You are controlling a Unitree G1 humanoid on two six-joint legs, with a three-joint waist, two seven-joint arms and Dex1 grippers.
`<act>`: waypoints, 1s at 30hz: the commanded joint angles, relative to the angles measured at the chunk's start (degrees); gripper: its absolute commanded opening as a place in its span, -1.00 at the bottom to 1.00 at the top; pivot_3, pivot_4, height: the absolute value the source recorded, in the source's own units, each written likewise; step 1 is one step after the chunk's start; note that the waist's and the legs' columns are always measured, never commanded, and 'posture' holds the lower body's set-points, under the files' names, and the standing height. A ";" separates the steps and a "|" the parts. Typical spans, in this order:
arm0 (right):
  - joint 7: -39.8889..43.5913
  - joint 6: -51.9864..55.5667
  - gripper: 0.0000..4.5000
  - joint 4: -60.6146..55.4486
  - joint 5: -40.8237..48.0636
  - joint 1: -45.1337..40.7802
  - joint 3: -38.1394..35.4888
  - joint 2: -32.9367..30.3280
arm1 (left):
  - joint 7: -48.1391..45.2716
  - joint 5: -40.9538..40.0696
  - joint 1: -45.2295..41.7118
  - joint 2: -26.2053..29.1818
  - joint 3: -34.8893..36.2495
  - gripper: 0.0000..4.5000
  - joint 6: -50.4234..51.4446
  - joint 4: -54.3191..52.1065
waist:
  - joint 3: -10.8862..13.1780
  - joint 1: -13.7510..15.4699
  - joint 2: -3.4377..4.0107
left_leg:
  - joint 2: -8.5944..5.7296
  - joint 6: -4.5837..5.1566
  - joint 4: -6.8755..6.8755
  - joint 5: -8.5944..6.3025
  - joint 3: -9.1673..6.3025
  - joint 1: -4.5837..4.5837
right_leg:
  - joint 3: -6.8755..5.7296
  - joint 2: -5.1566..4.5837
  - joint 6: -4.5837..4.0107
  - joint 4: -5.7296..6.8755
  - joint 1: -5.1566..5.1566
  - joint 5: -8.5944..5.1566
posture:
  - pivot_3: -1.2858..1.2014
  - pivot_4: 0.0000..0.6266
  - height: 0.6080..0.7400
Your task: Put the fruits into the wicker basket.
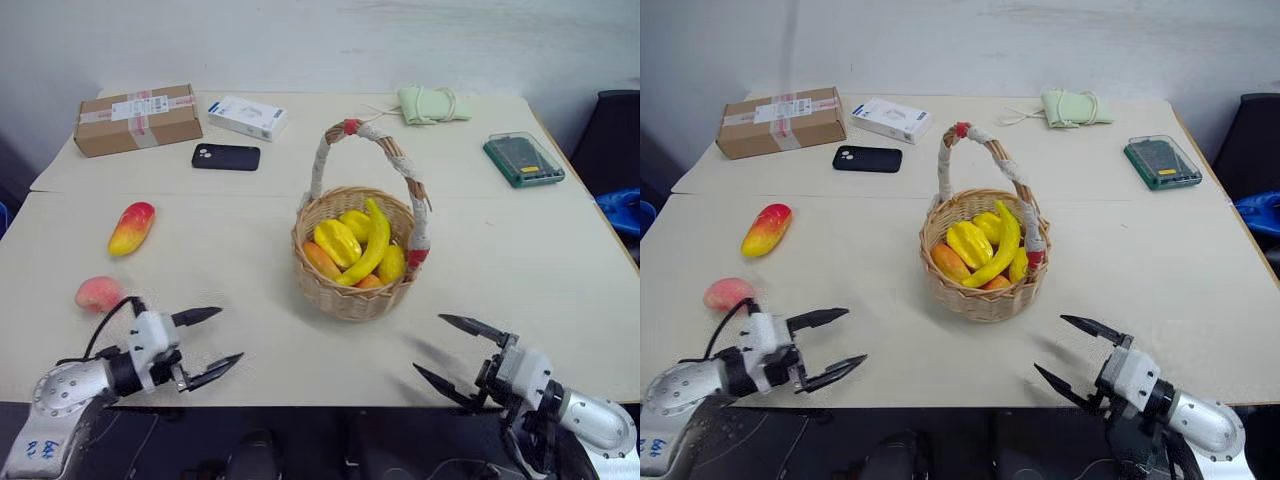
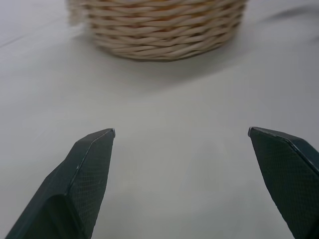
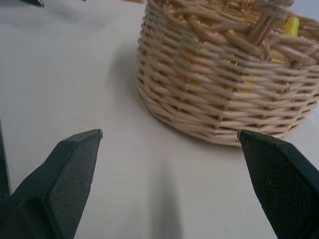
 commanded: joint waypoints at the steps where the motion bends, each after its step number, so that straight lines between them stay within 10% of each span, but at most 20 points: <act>1: -0.97 4.41 0.99 -10.83 7.35 -0.24 0.38 -0.69 | 6.35 -2.86 6.14 -4.38 9.14 1.00 1.04 -1.70 | 0.01 -0.04 -0.02 | 0.04 -0.03 -0.01 -0.03 -0.01 0.10 | -0.01 0.02 -0.02 -0.02 0.09 -0.01 | 0.03 -0.52 1.00; 12: -0.22 1.59 0.99 -15.07 1.64 -3.86 6.31 2.03 | 24.90 -12.80 12.87 -15.09 30.48 1.00 11.30 5.31 | -0.56 0.39 -0.99 | 0.08 -0.05 -0.06 -0.16 -0.10 0.47 | -0.16 -0.02 -1.16 -0.26 0.52 -0.65 | 0.03 -0.52 1.00; 30: 5.75 -6.34 0.99 -2.91 -1.71 -1.66 5.82 0.04 | 17.93 -6.89 -13.79 10.67 15.74 1.00 26.32 17.90 | -0.54 1.14 -0.84 | 0.13 -0.21 -0.32 -0.24 0.03 0.65 | -0.18 -0.04 -0.72 -0.11 0.51 -0.41 | 0.03 -0.52 1.00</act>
